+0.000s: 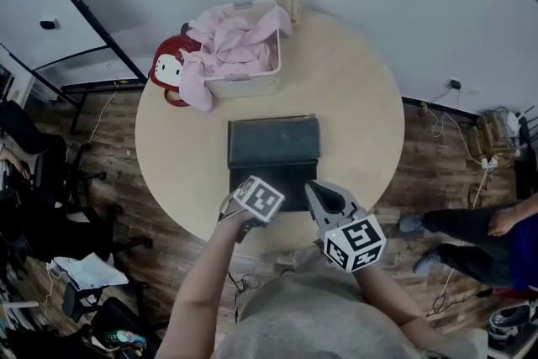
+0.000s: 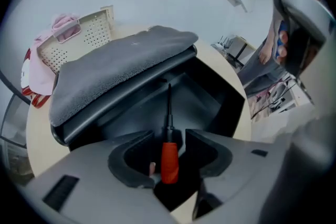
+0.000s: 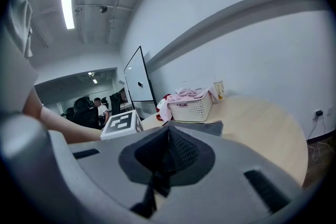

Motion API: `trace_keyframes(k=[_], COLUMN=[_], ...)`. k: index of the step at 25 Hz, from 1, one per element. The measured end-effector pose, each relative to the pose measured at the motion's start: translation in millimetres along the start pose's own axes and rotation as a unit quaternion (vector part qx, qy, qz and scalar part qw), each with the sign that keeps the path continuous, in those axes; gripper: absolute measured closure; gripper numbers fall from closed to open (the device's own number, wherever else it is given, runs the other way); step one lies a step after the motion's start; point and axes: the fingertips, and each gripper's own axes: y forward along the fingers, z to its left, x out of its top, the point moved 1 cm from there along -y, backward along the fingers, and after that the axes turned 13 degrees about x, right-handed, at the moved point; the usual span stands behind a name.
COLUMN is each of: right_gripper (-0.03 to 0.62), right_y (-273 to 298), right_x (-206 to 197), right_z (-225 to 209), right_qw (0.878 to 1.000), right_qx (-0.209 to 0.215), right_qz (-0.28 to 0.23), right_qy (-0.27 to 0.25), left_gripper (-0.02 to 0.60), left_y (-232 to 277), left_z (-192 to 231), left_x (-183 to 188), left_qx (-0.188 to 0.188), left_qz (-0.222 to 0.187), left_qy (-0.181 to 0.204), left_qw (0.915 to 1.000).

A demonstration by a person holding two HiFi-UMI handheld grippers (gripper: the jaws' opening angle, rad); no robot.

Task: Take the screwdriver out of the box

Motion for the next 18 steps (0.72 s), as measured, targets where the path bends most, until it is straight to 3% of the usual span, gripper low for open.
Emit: trace_keyframes(k=[4,9,11,18], right_gripper=[0.592,0.592,0.592,0.592], right_y=[2.7,6.4,8.2,7.5], right_x=[3.5,7.0,7.6,7.2], right_z=[-6.7,-13.1,-13.6,-10.4], right_qw=[1.0,1.0,1.0,1.0], right_qx=[0.002,0.004,0.005,0.009], right_qz=[0.0,-0.002,-0.001,0.001], right_qy=[0.0,-0.001,-0.001,-0.003], left_gripper=[0.443,0.45,0.511,0.512], left_y=[13.1,13.3,12.4,10.2], left_z=[1.6,2.9,3.0,2.3], left_x=[-2.3,-0.5,0.3,1.2], left_qx=[0.015,0.011,0.008,0.012], left_qz=[0.022,0.022,0.018,0.006], left_qy=[0.016,0.005,-0.008,-0.003], left_qw=[0.9995,0.9997,0.9998,0.9999])
